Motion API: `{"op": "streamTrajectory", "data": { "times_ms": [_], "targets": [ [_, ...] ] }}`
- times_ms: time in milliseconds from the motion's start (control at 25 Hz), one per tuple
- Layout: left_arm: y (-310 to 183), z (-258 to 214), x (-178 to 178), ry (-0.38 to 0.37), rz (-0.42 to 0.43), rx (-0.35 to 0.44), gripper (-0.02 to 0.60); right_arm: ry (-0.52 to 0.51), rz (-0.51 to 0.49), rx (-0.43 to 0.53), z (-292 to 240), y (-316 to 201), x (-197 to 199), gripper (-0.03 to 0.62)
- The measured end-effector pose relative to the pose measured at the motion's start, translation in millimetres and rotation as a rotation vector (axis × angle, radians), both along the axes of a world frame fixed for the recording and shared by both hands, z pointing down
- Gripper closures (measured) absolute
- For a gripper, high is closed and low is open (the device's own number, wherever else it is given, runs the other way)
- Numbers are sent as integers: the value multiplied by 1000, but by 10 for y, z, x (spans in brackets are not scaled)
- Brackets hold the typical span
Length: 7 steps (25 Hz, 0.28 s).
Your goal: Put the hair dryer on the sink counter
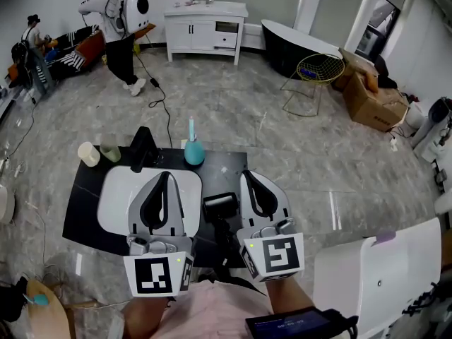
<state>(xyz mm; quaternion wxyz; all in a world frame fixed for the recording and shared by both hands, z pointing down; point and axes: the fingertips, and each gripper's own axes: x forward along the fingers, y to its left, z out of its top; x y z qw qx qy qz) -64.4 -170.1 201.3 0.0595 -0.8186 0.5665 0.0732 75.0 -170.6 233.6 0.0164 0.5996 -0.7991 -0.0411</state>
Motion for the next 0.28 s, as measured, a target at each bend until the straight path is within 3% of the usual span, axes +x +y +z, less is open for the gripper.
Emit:
{"op": "streamTrajectory", "data": {
  "times_ms": [280],
  "targets": [
    [-15,14,32,0,-2,3,572,2,-1,-2,8,-20,19,595]
  ]
}}
